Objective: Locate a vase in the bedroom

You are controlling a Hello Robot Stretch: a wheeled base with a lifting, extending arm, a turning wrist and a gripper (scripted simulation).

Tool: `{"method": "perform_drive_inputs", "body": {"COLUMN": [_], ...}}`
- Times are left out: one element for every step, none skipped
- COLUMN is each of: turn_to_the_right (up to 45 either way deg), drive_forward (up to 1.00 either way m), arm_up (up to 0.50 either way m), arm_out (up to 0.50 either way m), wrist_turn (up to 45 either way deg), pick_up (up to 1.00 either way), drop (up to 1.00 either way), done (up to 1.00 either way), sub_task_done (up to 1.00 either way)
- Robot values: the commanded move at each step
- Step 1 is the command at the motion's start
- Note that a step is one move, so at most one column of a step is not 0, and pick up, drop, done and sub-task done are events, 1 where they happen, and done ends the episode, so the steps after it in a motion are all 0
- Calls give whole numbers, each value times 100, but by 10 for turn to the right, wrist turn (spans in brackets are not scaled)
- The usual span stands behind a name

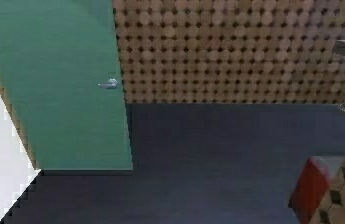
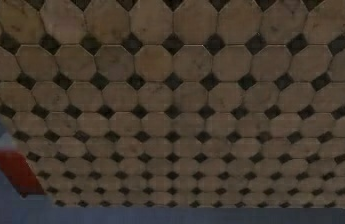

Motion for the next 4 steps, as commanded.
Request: {"method": "perform_drive_inputs", "body": {"turn_to_the_right": [-420,0,-180,0], "drive_forward": [0,35,0,100], "arm_up": [0,0,0,0], "arm_out": [0,0,0,0], "wrist_turn": [0,0,0,0], "pick_up": [0,0,0,0], "drop": [0,0,0,0], "done": [0,0,0,0], "sub_task_done": [0,0,0,0]}}
